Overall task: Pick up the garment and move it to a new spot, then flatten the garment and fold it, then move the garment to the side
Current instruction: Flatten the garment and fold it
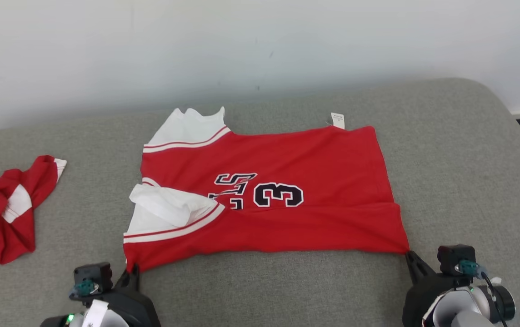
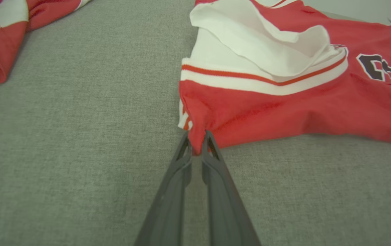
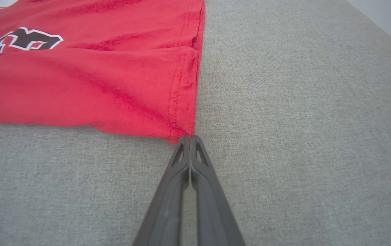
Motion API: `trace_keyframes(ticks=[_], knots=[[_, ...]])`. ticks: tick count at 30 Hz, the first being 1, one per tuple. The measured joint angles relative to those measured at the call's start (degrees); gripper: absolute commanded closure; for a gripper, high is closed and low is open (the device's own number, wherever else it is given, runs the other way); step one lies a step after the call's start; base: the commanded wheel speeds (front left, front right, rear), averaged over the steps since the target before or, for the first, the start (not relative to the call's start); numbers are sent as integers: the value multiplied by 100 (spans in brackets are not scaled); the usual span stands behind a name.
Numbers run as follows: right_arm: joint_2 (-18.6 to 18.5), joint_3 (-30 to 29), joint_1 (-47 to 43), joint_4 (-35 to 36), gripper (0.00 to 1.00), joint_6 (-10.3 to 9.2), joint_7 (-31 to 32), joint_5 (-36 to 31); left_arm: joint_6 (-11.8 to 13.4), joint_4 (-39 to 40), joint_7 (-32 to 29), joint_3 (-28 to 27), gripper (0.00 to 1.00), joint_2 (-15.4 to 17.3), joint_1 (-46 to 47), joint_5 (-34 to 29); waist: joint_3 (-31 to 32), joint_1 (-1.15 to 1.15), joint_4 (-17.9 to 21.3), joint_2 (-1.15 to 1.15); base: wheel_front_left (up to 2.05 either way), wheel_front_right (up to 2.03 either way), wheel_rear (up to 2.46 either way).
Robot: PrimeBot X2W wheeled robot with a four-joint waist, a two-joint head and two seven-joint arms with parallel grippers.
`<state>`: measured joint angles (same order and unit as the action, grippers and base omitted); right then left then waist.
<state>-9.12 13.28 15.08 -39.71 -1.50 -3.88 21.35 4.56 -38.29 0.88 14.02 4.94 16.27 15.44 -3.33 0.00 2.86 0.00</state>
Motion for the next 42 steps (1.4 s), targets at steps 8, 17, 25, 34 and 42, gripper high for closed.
trace_keyframes(ticks=[8,17,25,34,42], knots=[[-194,-127,-682,616,100,-1,-15,127,-57,490,-2,-64,100,52,-677,134,358,0,-155,0,0,0,0],[-374,-234,-1671,1553,100,-111,145,219,-56,1224,-160,-75,100,132,-1490,296,679,-1,-258,0,0,0,0],[-499,-397,-2449,2548,100,-313,424,280,-47,1933,-446,-42,100,223,-2155,328,813,-1,-259,0,0,0,0],[-545,-492,-2851,3379,9,-412,903,327,97,2601,-760,-189,42,276,-2738,382,822,0,-153,-1,0,0,0],[-538,-584,-2913,3616,0,-463,1123,381,145,3015,-922,-191,0,235,-2757,376,772,0,-166,0,0,0,0]])
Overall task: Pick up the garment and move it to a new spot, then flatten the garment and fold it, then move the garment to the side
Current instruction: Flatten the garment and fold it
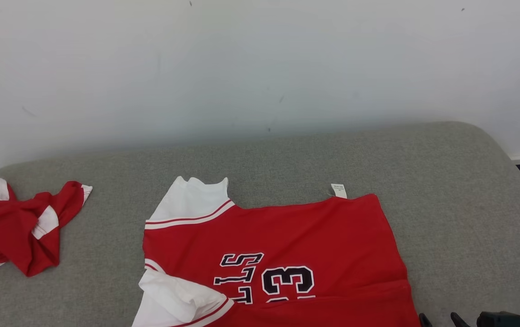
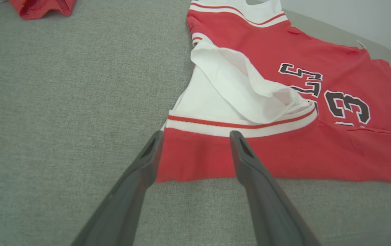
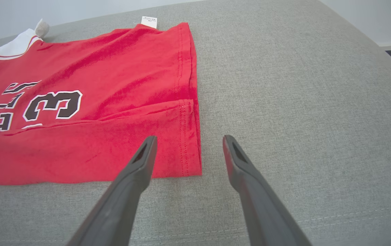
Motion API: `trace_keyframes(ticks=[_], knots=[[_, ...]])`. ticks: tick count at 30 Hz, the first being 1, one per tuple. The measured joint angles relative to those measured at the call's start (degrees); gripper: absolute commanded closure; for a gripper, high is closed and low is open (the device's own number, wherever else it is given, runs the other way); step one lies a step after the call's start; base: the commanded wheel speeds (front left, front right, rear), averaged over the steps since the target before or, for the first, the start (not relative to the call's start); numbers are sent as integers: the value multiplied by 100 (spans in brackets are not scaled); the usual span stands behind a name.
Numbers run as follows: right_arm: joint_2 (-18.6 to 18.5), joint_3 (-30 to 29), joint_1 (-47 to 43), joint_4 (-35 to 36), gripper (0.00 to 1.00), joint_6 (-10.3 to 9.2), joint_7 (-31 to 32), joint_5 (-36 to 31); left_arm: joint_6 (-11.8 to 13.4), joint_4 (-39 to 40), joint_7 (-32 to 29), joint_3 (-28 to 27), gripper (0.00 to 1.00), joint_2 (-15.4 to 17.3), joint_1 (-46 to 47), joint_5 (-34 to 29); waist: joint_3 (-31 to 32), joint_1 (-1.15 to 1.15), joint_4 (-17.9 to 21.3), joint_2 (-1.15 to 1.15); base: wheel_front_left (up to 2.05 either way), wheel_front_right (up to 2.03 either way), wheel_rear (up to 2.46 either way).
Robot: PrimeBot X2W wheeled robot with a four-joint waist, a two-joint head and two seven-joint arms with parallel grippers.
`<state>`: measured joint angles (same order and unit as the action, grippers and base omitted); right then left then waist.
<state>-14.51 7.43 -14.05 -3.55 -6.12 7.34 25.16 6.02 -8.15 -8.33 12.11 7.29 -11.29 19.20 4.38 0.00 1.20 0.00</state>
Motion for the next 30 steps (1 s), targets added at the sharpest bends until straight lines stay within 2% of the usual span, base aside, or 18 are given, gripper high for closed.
trace_keyframes(ticks=[8,16,22,30], knots=[[57,-98,133,141,0,-44,-99,-10,-3,194,236,-78,0,42,153,-55,181,1,-28,0,0,0,0],[-51,123,525,73,0,-40,-180,-327,-14,193,662,-202,0,73,598,-141,404,0,-19,0,0,0,0],[-165,367,829,-37,0,145,-180,-552,-8,74,800,-258,0,73,599,-137,597,0,14,0,0,0,0],[-332,410,1063,-54,0,211,-291,-768,-66,-38,836,-175,0,77,682,-149,661,0,55,0,0,0,0]])
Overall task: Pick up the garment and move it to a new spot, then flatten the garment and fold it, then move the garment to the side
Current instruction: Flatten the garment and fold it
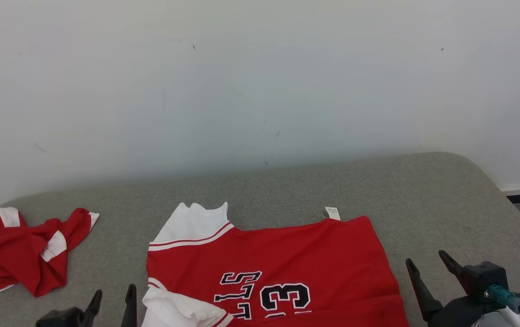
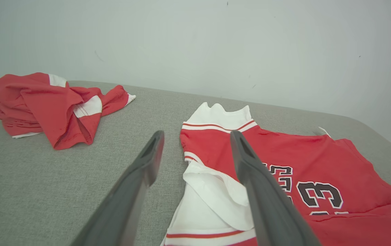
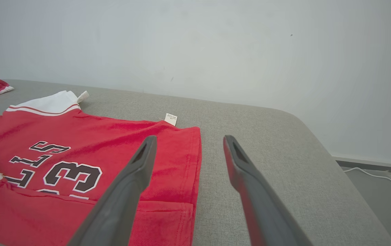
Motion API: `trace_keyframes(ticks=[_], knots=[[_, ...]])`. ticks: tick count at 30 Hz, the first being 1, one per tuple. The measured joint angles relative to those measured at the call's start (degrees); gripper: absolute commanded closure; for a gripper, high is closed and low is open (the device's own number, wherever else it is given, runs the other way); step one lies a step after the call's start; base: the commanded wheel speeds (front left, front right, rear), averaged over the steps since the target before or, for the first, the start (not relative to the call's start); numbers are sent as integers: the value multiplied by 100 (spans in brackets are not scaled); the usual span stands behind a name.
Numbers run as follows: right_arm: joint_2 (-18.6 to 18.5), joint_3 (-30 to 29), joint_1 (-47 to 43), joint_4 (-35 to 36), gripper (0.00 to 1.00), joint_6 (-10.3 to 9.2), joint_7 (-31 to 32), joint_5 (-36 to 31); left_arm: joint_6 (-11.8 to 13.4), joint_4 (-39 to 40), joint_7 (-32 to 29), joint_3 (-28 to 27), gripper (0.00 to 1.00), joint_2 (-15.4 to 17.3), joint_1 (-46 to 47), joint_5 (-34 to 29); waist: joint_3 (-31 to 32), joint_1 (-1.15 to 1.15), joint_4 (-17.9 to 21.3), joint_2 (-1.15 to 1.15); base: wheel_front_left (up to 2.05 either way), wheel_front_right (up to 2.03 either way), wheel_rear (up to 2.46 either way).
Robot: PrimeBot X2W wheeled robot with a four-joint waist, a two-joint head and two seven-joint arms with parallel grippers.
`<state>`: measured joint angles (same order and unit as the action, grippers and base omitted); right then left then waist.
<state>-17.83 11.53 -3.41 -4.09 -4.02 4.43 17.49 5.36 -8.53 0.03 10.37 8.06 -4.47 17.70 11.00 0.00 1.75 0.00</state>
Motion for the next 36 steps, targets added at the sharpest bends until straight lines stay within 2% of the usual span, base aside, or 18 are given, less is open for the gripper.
trace_keyframes(ticks=[11,36], knots=[[99,-226,14,-141,0,-102,-271,2,-33,-127,0,3,0,5,131,-2,-100,0,37,0,0,0,0],[224,-259,19,-285,0,-159,-498,-4,0,-258,0,-15,0,25,165,-120,-265,0,46,0,0,0,0]])
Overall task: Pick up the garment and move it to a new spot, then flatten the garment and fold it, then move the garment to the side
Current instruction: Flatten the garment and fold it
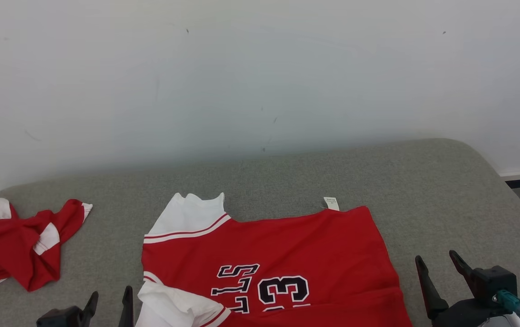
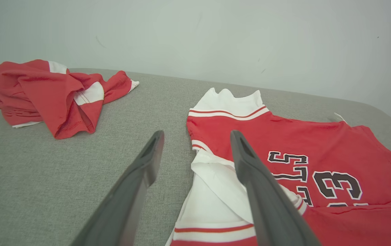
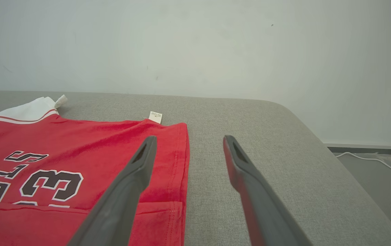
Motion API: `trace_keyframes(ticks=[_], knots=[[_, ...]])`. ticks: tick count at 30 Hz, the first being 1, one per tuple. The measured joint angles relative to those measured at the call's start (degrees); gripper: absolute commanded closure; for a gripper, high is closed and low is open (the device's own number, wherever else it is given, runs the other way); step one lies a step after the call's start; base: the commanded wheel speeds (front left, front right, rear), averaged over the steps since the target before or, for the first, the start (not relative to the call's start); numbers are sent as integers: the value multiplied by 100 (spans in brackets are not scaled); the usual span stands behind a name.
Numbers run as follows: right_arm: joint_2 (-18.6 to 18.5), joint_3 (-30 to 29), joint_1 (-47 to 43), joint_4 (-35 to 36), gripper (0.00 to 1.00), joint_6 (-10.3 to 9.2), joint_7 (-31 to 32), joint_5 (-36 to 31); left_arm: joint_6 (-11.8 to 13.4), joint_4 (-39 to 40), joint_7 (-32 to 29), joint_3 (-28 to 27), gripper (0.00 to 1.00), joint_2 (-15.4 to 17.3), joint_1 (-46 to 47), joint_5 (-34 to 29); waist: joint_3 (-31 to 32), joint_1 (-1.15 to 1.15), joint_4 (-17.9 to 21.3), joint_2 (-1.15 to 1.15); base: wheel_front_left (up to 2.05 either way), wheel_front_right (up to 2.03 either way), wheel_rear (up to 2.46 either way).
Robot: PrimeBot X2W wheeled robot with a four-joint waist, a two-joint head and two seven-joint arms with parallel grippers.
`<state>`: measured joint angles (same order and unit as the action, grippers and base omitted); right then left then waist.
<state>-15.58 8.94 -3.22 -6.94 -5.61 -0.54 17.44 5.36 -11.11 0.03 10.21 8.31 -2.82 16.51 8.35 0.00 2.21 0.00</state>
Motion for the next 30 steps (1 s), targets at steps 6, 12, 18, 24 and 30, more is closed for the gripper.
trace_keyframes(ticks=[6,12,18,24,30], knots=[[30,13,35,13,0,0,18,3,-35,-11,-108,49,0,2,86,7,-92,0,-2,0,0,0,0],[37,140,422,21,0,111,325,16,-144,-66,-402,209,0,79,660,-48,-313,0,1,0,0,0,0],[-81,222,1010,-123,0,330,875,140,-192,-316,-925,332,0,59,1759,-104,-656,0,-13,0,0,0,0],[-263,108,1778,-479,0,371,1536,271,-182,-904,-1625,533,0,-192,2931,-188,-1097,1,-38,0,0,0,0],[-366,201,2502,-769,0,569,2095,315,-78,-1474,-2193,667,0,-398,3922,-423,-1581,1,-73,1,0,0,0]])
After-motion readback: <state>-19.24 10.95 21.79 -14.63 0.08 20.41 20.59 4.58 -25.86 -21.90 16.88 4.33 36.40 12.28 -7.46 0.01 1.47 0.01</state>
